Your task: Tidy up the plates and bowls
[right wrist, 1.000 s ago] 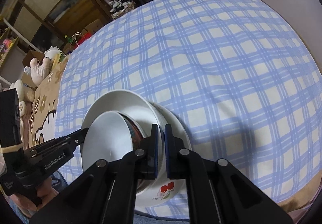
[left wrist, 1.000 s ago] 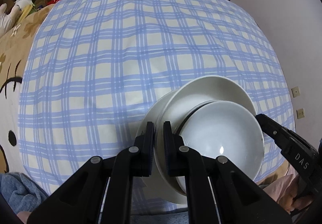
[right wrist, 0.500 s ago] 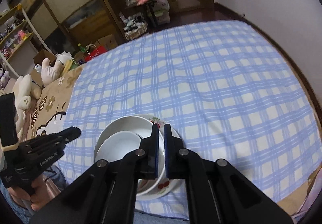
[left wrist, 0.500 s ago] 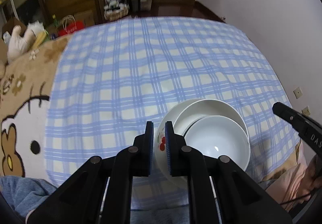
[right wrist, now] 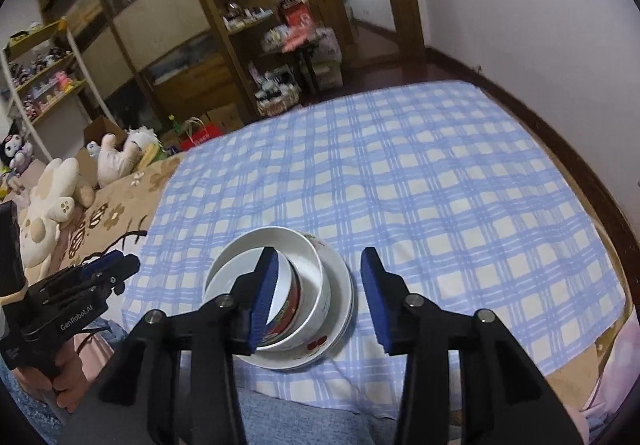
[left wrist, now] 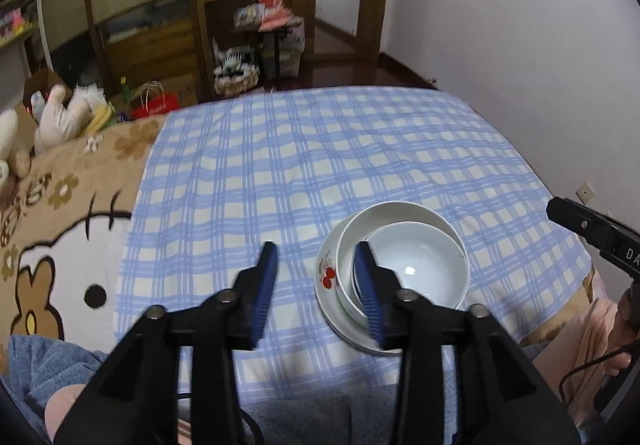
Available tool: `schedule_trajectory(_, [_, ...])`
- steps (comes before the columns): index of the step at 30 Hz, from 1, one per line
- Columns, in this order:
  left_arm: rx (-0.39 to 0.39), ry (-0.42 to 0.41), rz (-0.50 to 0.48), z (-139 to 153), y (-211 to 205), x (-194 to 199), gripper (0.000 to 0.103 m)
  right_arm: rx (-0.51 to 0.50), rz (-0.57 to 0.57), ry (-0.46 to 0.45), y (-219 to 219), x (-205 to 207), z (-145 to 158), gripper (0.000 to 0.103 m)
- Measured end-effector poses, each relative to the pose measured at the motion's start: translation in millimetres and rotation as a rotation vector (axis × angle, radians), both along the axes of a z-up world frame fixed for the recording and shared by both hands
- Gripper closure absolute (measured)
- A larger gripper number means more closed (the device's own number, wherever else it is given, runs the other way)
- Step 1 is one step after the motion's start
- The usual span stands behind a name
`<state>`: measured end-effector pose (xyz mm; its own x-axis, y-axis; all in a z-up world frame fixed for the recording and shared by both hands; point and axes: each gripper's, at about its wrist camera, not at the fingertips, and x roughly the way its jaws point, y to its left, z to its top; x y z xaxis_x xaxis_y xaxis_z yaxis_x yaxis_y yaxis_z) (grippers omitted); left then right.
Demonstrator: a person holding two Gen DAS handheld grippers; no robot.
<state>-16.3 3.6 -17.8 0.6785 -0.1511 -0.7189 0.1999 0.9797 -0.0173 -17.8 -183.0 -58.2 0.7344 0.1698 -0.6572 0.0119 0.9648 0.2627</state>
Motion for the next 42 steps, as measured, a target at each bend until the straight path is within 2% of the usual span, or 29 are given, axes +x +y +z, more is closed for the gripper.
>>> schedule_trajectory(2, [0.026,-0.052,-0.021,4.1,-5.7,-12.0,0.044,-0.032,-0.003,-0.046,3.7,-9.9,1.1,0.046])
schedule_trajectory(3, [0.033,-0.065,-0.027,4.9,-7.6,-14.8,0.041,-0.042,-0.005,-0.060,5.8,-12.1,1.6,0.044])
schedule_trajectory(5, [0.043,-0.090,-0.042,6.1,-11.4,-21.9,0.030,-0.069,-0.004,-0.094,10.1,-18.6,0.7,0.038])
schedule_trajectory(8, [0.040,-0.122,-0.055,6.3,-13.4,-29.3,0.019,-0.079,-0.007,-0.140,13.4,-26.4,-3.0,0.034])
schedule_trajectory(10, [0.040,-0.139,-0.050,5.0,-14.3,-31.5,0.015,-0.081,-0.005,-0.165,14.4,-29.5,-5.5,0.028])
schedule_trajectory(15, [0.056,-0.166,-0.046,-0.8,-16.5,-31.5,0.015,-0.185,-0.021,-0.207,18.0,-33.2,-12.0,0.024])
schedule_trajectory(28, [0.060,-0.123,-0.004,-13.1,-11.9,-17.7,0.015,-0.107,-0.048,-0.178,-0.1,-27.4,-27.3,0.022])
schedule_trajectory(42, [0.071,-0.097,-0.014,-17.4,-11.6,-14.4,0.014,-0.110,-0.059,-0.185,-0.3,-29.1,-26.6,0.021])
